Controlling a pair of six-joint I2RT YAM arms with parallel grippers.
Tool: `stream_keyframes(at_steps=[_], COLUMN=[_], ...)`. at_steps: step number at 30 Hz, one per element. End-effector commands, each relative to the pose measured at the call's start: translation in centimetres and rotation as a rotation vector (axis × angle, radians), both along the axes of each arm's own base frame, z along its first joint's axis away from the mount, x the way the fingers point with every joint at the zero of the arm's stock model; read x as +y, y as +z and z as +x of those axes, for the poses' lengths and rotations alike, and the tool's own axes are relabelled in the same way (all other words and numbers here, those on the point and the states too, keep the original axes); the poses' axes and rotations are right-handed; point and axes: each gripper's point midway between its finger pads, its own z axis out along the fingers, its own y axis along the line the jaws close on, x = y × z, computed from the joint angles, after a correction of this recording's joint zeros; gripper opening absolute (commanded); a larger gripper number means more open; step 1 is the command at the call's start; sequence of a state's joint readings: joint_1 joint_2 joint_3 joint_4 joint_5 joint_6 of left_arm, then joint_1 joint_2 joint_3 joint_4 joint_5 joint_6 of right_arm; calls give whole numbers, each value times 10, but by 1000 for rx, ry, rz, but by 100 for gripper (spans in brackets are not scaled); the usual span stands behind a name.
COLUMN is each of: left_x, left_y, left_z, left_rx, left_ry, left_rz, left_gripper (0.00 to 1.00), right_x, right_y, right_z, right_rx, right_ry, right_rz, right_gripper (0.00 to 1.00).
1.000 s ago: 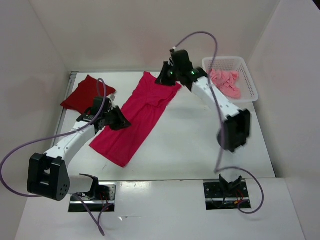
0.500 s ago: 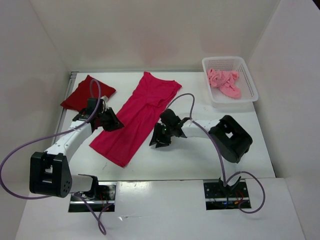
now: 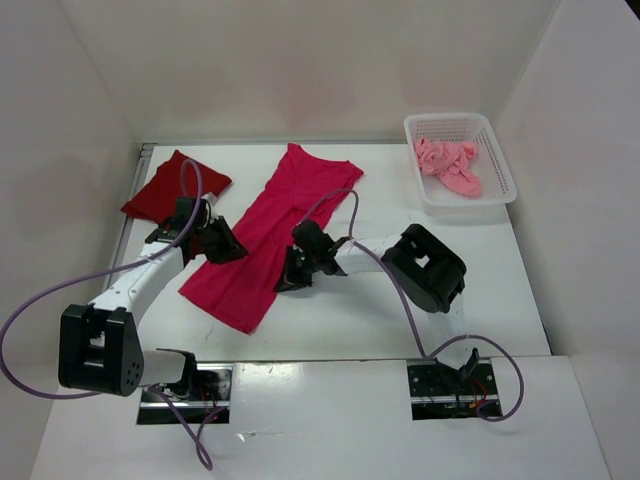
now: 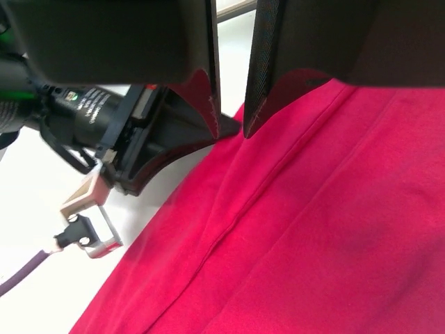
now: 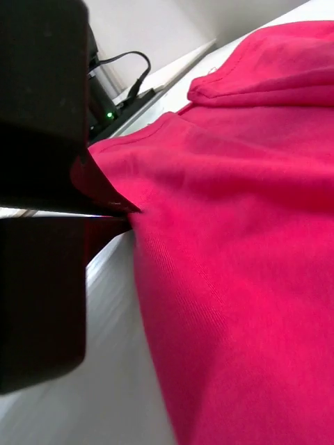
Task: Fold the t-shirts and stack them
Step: Rotate the tshirt 90 degrees
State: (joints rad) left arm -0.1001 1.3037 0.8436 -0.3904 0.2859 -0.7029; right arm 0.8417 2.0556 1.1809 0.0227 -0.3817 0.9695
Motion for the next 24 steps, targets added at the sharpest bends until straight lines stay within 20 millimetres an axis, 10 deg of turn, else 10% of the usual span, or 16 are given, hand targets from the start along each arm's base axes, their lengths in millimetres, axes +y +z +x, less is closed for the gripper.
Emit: stream_keyframes(at_steps=[1,10,15,24], left_x=[-3,-57,-65,-52], left_y=[14,3,-17,-49], left_z=[1,-12,-43,-115], left_rx=[-63,-10,97,305], left_ry=[-31,-160,-209,-178], left_rz=[25,18,56,83], left_gripper=[27,27,28,33], right_x=[-36,-189,-186,-209], right_y=[-1,11,41,28], right_z=[16,6,-11,-85], right_rx=[-38,-53,-47,107], right_ry=[-55,-149,-195,-341], right_rz=[-76,-296,-182,-91], right_gripper=[0,0,45,52])
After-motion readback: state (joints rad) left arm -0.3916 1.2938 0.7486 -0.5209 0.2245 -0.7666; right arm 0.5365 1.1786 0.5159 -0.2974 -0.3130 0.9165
